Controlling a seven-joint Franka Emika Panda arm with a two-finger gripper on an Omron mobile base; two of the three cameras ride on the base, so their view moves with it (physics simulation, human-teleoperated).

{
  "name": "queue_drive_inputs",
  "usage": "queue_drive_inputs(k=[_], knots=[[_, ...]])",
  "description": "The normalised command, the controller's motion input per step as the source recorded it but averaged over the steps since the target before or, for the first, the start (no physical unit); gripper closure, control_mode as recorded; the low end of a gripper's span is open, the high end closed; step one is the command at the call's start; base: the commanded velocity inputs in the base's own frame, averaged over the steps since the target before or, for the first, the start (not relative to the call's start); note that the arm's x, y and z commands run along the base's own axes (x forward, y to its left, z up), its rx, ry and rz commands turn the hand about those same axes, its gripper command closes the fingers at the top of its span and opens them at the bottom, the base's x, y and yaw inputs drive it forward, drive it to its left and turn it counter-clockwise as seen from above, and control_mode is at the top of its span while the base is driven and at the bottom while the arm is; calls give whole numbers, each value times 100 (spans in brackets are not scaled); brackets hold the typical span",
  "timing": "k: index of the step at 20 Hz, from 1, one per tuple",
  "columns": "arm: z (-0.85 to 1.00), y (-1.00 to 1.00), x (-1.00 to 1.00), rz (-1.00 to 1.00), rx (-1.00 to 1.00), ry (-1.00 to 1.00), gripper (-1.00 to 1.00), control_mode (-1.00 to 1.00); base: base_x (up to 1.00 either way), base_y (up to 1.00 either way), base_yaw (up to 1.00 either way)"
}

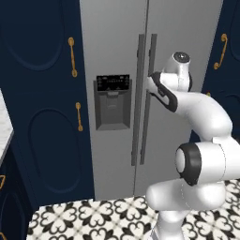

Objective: Grab a lemon wedge from the fridge and one ice cube from the ice bowl, and put them in the glass of lemonade.

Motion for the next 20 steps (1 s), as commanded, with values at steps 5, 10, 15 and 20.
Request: queue_drive_inputs(k=[5,10,15,20], knots=[[-33,0,56,0,0,0,-100,-100,0,0,0],[-26,-8,56,0,0,0,-100,-100,0,0,0],[-12,-12,37,0,0,0,-100,-100,0,0,0],[0,-13,22,-1,0,0,-100,-100,0,0,0]])
